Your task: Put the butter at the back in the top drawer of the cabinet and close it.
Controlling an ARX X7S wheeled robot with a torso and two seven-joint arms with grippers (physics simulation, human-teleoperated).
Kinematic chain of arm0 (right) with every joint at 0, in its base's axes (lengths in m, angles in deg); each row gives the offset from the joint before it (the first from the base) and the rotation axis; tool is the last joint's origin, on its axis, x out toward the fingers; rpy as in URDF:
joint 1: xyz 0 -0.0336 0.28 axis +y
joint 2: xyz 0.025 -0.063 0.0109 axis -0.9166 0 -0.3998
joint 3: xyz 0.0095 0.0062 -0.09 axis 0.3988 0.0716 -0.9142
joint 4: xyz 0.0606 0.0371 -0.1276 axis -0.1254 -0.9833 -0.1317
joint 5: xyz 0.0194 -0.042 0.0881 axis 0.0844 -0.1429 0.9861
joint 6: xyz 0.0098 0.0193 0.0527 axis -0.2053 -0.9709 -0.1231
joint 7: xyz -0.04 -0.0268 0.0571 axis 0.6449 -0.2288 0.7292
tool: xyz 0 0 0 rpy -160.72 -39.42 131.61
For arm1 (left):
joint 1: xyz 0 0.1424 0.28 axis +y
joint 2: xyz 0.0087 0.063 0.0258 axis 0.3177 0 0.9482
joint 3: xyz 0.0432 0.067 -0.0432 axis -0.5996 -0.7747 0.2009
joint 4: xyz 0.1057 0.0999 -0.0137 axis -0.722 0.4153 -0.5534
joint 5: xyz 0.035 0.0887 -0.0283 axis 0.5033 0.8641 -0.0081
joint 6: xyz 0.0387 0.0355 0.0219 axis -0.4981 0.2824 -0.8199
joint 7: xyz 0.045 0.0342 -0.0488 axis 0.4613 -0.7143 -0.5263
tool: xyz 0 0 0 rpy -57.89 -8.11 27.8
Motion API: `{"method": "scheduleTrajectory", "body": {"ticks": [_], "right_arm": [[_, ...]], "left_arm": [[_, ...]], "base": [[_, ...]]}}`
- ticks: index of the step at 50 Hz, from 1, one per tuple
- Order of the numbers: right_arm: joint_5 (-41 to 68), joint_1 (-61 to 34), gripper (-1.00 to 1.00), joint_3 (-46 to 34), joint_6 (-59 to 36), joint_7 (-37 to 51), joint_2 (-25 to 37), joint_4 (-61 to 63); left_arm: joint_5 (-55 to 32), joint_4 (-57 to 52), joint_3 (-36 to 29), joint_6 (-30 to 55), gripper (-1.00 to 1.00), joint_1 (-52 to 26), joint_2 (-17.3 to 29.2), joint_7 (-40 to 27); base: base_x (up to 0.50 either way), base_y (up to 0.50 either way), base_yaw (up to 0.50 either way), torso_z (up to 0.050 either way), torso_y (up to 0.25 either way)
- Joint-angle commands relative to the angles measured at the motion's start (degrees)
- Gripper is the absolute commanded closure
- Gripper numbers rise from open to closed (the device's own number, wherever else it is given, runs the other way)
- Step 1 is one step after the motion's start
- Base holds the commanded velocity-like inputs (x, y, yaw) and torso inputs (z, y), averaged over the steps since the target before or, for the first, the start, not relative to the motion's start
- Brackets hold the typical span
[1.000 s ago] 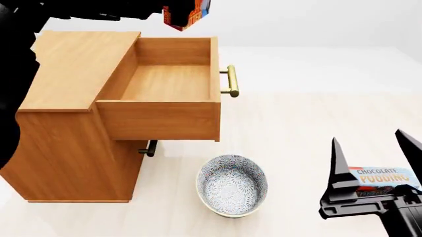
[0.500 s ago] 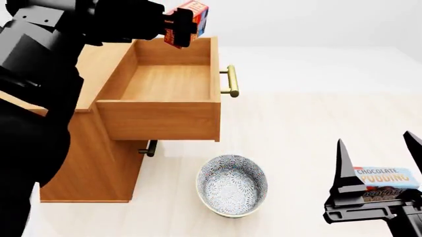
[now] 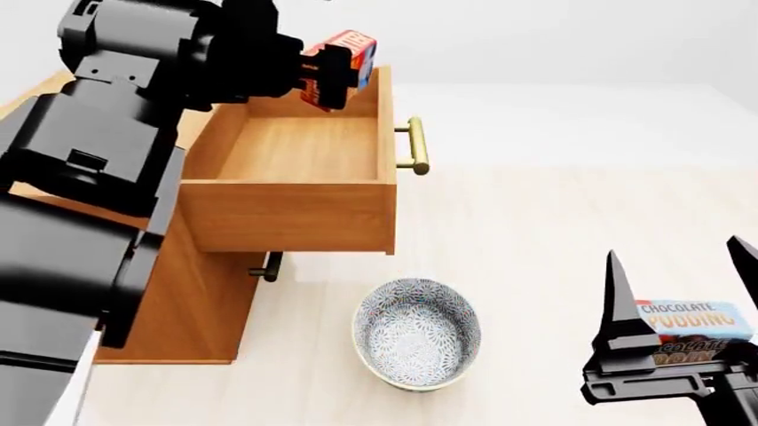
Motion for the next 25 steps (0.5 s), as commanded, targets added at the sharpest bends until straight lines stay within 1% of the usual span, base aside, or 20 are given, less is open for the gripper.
{"method": "scheduleTrajectory", "body": {"ticks": [1,5,9,25], "right_arm": [[-0.19,0.19,-1.00,0.09,-0.10,0.12,-0.01,0.08],[-0.25,0.20,-1.00,0.14,-0.19,0.27,-0.01,0.19],[-0.39,0.29,-1.00,0.12,-0.08,0.44,-0.01,0.19],[-0.73,0.56,-1.00,0.11,0.01,0.78,-0.01,0.15]], "left_arm": [[5.12,-0.03,6.35,-0.17,1.00,0.57,-0.43,-0.41],[5.09,-0.03,6.54,-0.20,1.00,0.78,-0.43,-0.31],[6.41,-0.03,8.50,-0.18,1.00,1.19,-0.42,0.08],[9.29,-0.03,11.67,-0.42,1.00,3.14,-0.42,0.13]], "base": [[0.00,0.00,0.00,0.000,0.010],[0.00,0.00,0.00,0.000,0.000],[0.00,0.00,0.00,0.000,0.000],[0.00,0.00,0.00,0.001,0.001]]}}
